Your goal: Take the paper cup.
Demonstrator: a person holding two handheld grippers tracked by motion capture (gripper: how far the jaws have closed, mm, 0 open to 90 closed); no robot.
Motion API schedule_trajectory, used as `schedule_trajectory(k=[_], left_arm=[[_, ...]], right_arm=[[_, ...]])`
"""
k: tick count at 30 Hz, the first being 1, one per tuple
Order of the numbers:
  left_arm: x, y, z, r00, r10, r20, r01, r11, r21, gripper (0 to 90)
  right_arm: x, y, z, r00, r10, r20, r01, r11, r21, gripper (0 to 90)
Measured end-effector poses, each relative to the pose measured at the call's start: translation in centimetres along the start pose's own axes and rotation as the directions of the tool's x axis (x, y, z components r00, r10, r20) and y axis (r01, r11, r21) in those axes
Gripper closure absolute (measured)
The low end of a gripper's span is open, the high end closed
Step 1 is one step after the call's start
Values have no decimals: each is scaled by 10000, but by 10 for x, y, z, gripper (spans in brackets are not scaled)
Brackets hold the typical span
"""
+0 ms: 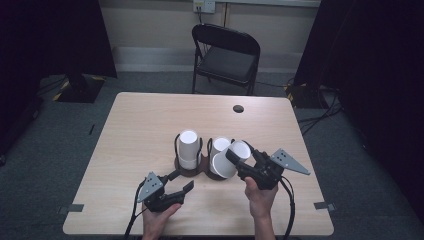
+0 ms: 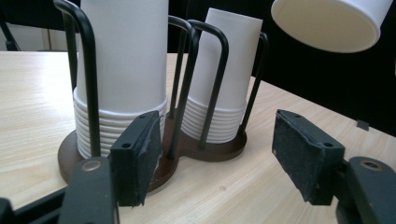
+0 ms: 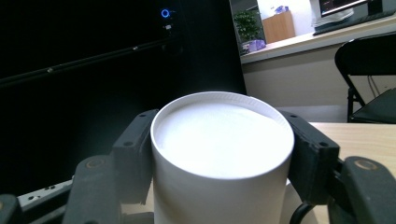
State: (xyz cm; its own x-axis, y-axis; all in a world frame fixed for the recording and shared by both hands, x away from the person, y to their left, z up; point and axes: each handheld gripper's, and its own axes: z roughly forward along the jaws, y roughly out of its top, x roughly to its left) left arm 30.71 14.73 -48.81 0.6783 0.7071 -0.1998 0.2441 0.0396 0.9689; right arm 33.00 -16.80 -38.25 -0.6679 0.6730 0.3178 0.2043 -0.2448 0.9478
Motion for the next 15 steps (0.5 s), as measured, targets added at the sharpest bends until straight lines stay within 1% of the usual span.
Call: schedule_trajectory(k=[4,6,7,8,10,13,15], left_arm=[[-1,0,1,9999,-29,135,30,10000,-84,356],[-2,0,1,9998,-1,176,3,9999,-118,359],[-2,0,0,9998,22,190,-19,9999,-153,360],[-2,0,0,9997,10,237,-6,9998,-175,360],[-2,0,1,9990,-15,442,24,9998,-210,368],[-3,1,3,9991,24,414,-13,9996,-274,371],[-3,1,4,9985,28,551,-11,9995,-308,380]], right_arm=[[0,-6,-2,9996,252,-84,-252,9997,5,344],[0,-9,-3,9996,260,-57,-260,9997,38,344],[-1,-11,-5,9994,346,-79,-345,9994,45,344],[-1,-11,-5,9994,346,-79,-345,9994,45,344],[-2,-13,-7,9987,489,-150,-489,9988,18,344],[-1,-16,-10,9976,647,-231,-648,9979,-34,344],[-1,-18,-10,9969,742,-280,-744,9972,-51,344]])
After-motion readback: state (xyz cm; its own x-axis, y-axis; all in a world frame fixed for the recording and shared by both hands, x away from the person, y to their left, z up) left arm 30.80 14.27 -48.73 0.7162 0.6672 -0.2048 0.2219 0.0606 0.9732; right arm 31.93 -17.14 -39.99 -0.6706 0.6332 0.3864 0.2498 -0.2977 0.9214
